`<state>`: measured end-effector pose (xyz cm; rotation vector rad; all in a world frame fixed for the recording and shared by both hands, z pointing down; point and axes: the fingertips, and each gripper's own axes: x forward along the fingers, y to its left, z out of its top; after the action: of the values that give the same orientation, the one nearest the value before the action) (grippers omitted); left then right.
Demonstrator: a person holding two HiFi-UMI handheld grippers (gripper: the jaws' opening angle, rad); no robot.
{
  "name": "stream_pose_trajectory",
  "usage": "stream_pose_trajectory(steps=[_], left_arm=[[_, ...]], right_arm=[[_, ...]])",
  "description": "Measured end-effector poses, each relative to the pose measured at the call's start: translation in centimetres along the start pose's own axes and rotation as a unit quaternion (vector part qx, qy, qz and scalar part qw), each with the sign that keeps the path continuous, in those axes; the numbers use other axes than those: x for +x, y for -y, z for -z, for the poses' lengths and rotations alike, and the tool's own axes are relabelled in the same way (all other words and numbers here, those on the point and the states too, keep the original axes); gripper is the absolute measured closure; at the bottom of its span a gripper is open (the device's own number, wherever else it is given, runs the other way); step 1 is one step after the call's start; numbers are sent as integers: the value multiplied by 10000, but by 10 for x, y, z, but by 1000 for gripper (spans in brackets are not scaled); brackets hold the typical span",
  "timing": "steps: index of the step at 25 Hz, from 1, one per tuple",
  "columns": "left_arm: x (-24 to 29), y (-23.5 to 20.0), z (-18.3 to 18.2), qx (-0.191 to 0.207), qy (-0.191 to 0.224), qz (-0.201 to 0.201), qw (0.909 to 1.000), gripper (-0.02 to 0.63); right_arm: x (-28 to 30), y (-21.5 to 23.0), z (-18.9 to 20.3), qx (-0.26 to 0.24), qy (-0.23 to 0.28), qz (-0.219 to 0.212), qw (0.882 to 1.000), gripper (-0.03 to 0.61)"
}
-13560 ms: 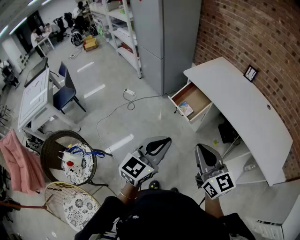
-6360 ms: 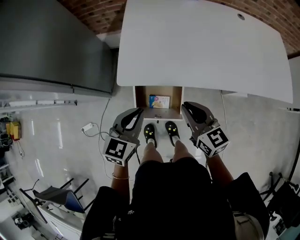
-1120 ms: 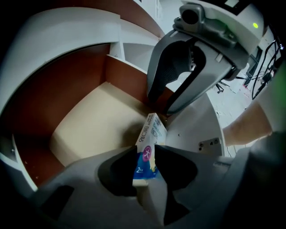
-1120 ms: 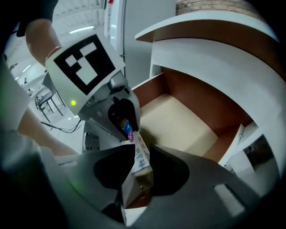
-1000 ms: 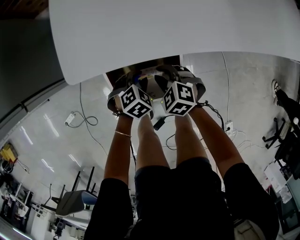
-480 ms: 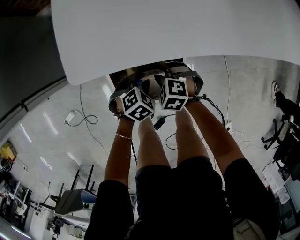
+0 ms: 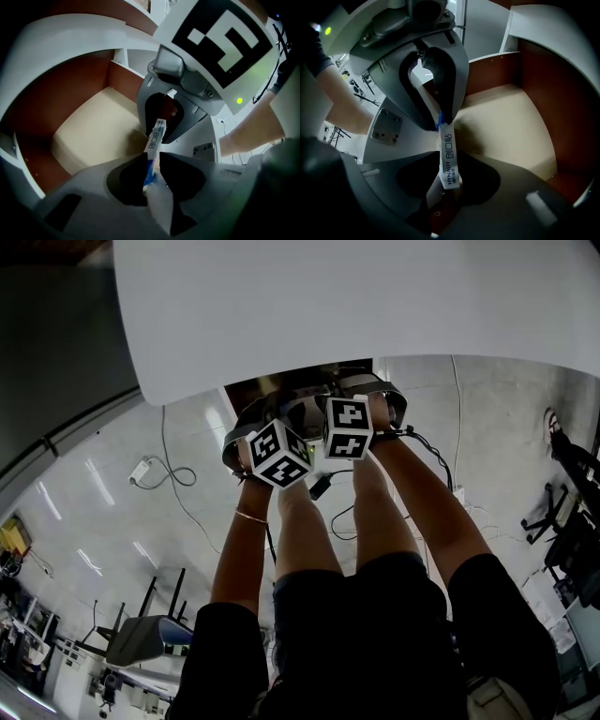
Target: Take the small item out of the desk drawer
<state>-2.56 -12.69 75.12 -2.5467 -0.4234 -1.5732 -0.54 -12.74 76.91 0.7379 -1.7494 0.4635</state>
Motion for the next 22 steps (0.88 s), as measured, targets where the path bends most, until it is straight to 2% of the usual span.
stream_pose_trajectory(steps=[8, 13, 16, 22], left_arm=[[-2, -1, 2, -126, 9, -3, 9999, 579], [-3, -1, 3, -249, 106, 56, 9996, 584], [-5, 0, 5, -222, 125, 13, 9997, 616], [-12, 1, 1, -273, 257, -66, 9993, 615]], right_arm=[[-2, -3, -2, -169, -22, 6, 9999, 465], [-2, -5, -3, -286, -46, 30, 9996, 468], [-3, -7, -4, -348, -70, 42, 9994, 469], [-8, -9, -3, -325, -71, 121, 9994, 469]])
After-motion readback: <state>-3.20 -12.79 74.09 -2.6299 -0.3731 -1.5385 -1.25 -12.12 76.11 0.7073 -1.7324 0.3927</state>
